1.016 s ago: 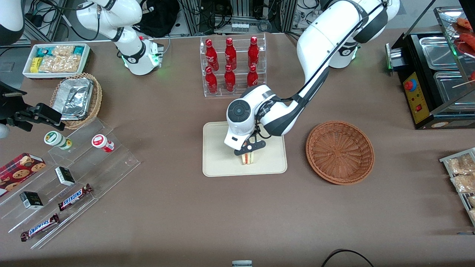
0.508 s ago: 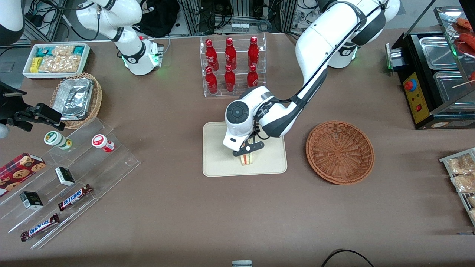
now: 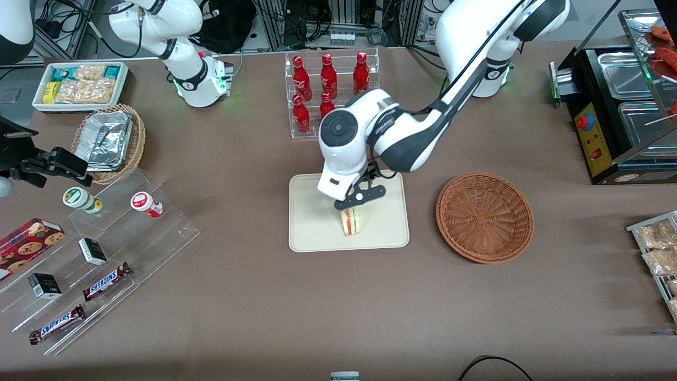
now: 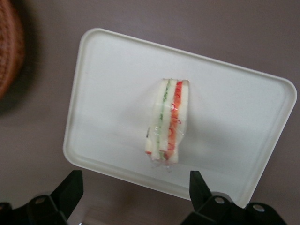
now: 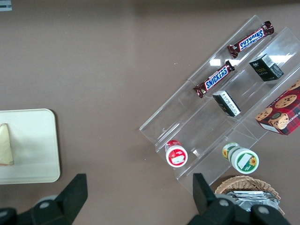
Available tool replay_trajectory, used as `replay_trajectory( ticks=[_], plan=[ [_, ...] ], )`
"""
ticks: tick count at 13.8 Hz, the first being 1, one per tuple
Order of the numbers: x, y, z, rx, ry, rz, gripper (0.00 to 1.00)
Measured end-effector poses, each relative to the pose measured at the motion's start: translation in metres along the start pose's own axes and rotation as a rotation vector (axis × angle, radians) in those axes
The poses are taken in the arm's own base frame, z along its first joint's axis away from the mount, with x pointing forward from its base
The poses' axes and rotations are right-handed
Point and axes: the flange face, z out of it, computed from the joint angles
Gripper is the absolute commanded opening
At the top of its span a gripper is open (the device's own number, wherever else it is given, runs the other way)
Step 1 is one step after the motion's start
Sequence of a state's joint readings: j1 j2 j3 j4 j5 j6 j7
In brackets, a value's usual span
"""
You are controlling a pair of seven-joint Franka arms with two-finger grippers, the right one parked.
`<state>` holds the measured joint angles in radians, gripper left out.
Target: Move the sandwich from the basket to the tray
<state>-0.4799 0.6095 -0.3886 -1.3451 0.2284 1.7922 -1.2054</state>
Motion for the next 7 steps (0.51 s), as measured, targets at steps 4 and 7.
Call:
replay_trajectory(
  ticks=[4, 7],
  plan=[
    [0.039, -0.044, -0.021, 0.066, -0.014, -0.082, 1.00],
    [0.070, -0.077, -0.028, 0.074, -0.017, -0.094, 1.00]
  ],
)
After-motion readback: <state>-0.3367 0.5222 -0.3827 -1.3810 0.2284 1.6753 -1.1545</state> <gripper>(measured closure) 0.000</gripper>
